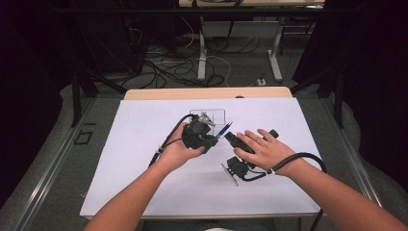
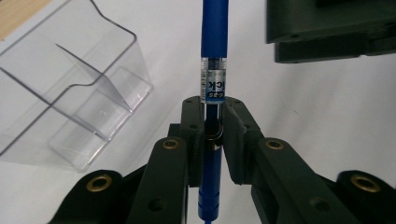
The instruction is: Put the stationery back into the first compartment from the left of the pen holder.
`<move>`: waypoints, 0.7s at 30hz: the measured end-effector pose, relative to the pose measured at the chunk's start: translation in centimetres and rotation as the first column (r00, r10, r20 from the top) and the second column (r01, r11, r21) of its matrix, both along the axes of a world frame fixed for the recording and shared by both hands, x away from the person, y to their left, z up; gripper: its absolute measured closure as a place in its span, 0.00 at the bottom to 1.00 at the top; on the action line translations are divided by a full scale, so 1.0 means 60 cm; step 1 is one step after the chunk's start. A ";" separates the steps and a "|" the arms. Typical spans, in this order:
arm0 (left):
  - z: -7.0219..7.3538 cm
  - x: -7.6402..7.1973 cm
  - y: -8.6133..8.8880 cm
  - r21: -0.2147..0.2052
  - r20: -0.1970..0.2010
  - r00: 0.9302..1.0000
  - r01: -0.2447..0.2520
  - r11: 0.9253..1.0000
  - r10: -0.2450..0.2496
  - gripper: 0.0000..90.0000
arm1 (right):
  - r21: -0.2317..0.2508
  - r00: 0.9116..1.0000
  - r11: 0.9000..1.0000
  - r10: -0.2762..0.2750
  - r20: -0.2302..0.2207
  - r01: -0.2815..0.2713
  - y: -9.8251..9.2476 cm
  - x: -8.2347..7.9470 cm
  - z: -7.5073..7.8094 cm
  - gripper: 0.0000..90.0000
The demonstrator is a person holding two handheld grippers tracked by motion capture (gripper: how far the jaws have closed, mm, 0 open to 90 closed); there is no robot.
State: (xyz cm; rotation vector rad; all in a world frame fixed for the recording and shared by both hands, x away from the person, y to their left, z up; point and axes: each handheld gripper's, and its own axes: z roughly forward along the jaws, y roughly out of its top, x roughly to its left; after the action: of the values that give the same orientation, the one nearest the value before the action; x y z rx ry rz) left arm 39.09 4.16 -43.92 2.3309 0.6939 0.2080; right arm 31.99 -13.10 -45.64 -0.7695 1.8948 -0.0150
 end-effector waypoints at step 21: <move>0.025 0.024 0.040 -0.172 0.097 0.986 -0.115 0.978 0.133 0.88 | 0.358 0.909 0.863 -0.232 -0.346 0.356 -0.018 0.008 0.027 0.44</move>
State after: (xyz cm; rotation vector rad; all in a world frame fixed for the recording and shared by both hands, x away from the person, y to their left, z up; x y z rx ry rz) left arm 40.51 6.54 -42.43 2.1035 0.7737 0.3188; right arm 32.50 -14.19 -43.99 -0.1859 2.1824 0.3174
